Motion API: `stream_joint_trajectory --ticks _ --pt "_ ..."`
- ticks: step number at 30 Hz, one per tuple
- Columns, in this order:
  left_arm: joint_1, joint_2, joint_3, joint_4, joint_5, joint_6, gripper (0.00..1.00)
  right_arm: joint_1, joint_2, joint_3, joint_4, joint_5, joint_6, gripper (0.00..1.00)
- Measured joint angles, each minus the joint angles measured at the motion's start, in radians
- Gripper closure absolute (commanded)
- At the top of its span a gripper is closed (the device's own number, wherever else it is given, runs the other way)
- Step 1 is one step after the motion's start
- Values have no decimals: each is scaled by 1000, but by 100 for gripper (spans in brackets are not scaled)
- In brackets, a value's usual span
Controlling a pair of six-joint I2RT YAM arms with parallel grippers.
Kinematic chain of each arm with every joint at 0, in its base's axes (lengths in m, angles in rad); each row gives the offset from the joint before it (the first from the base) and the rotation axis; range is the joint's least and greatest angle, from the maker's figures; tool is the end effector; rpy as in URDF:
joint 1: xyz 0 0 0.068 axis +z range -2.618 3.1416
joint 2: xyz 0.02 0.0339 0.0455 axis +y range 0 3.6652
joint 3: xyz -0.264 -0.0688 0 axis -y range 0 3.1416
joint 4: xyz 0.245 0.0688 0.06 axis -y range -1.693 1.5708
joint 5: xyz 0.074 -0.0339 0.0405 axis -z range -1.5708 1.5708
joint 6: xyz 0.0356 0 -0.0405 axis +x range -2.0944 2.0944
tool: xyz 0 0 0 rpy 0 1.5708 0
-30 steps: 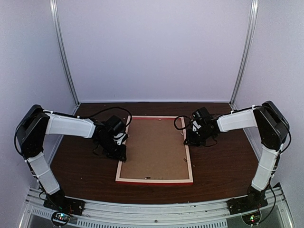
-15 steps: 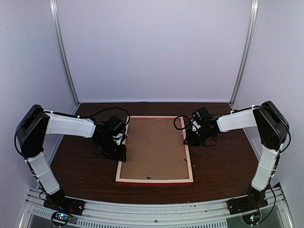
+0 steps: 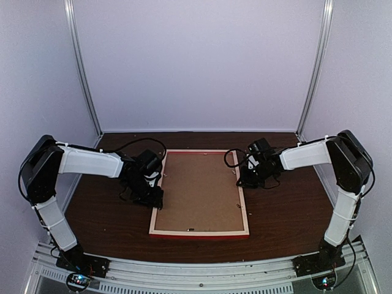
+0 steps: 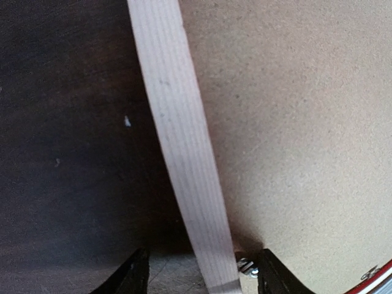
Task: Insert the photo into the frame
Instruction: Press the fastener onto the backboard.
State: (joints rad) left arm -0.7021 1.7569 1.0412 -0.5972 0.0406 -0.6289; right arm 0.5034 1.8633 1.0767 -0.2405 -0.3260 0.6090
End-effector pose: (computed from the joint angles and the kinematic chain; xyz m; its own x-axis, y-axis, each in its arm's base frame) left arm 0.2442 -0.2084 0.1515 -0.9812 0.0602 -0.1832 0.0939 0.9788 -0.1818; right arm 0.3163 0.1872 0.1430 -0.9593 0.0903 -0.2675 -0.0650 0.8512 0.5207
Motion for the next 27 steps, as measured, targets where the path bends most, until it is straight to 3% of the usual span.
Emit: stream_joint_trajectory --ticks 7,13,27 --pt "-3 1 0 5 0 -16 42 0 2 0 2 -9 0 100" --pt "-2 7 1 22 -10 -32 36 -3 8 0 27 -11 -4 100" --pt "-4 -21 -45 71 0 -51 58 -5 10 -3 40 -14 -7 100"
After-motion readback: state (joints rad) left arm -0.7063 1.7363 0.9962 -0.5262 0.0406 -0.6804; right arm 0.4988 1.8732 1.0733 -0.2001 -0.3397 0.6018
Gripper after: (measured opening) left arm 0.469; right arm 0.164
